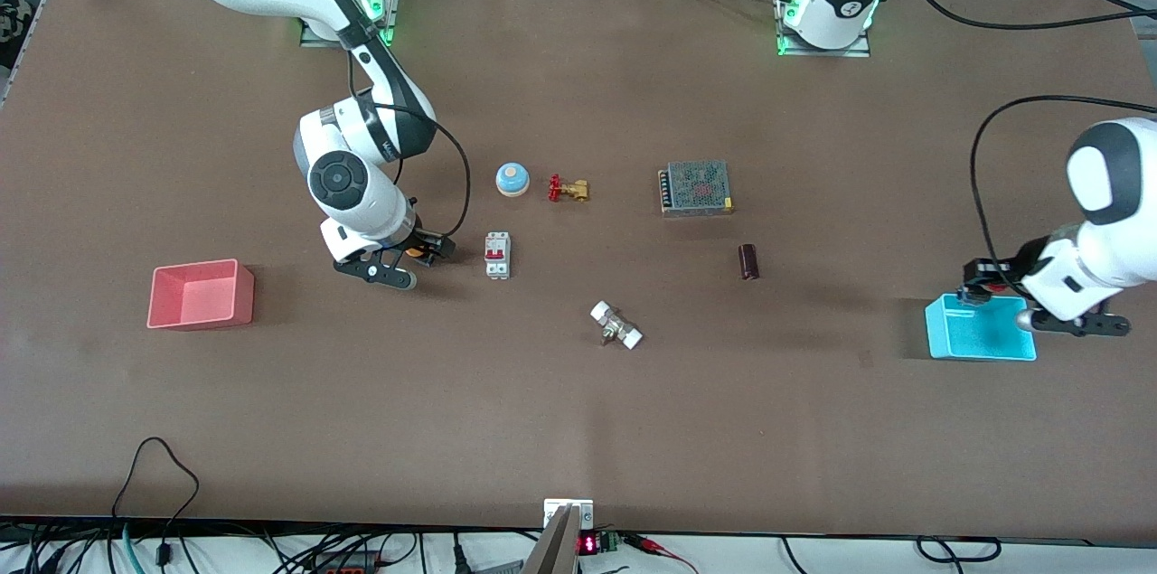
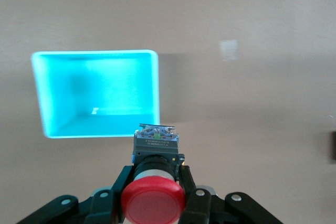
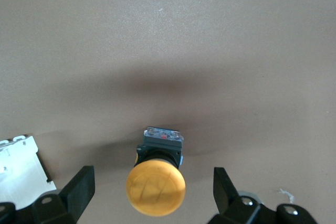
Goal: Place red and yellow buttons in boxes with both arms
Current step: 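Grasp the yellow button with the right gripper while the left gripper lifts the red button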
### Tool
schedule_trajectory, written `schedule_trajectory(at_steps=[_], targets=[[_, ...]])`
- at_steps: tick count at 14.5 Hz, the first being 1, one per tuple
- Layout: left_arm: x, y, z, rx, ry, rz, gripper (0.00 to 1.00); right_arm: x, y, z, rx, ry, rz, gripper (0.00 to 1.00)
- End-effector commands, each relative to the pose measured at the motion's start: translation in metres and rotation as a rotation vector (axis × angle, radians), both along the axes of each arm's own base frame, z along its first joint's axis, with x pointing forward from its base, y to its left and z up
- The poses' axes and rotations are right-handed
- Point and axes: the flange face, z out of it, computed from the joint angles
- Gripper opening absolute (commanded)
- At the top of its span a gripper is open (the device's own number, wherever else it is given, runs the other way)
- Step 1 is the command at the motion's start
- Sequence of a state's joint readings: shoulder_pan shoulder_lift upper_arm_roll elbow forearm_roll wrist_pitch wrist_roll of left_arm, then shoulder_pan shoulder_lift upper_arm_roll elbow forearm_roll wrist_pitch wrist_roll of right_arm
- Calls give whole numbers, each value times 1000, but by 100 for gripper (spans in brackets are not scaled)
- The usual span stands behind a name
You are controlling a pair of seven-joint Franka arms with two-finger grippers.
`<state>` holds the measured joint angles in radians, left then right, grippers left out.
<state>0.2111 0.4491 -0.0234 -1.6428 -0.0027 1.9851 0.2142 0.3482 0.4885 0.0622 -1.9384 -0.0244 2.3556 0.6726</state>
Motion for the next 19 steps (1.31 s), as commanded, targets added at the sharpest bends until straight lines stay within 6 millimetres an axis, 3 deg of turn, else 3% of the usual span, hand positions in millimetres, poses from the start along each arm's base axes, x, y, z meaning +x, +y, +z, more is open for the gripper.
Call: schedule_trajectory(at_steps=[1, 4, 6, 9, 11, 15, 19], targets=[[26, 9, -11, -7, 22, -11, 14, -1, 0, -4, -2, 6, -18, 100], [36, 23, -37, -8, 36, 3, 14, -1, -1, -9, -5, 14, -21, 98], [43, 36, -39, -8, 27, 23, 14, -2, -1, -11, -6, 15, -21, 92], [49, 55, -47, -15, 13, 58, 14, -1, -2, -10, -5, 14, -18, 69], [50, 57, -53, -15, 16, 64, 14, -1, -2, -13, -7, 18, -17, 53], [42, 68, -87, -27, 69, 114, 14, -1, -3, -13, -7, 18, -20, 26], [42, 65, -98, -28, 81, 115, 13, 4, -5, -1, 1, 0, -5, 21]])
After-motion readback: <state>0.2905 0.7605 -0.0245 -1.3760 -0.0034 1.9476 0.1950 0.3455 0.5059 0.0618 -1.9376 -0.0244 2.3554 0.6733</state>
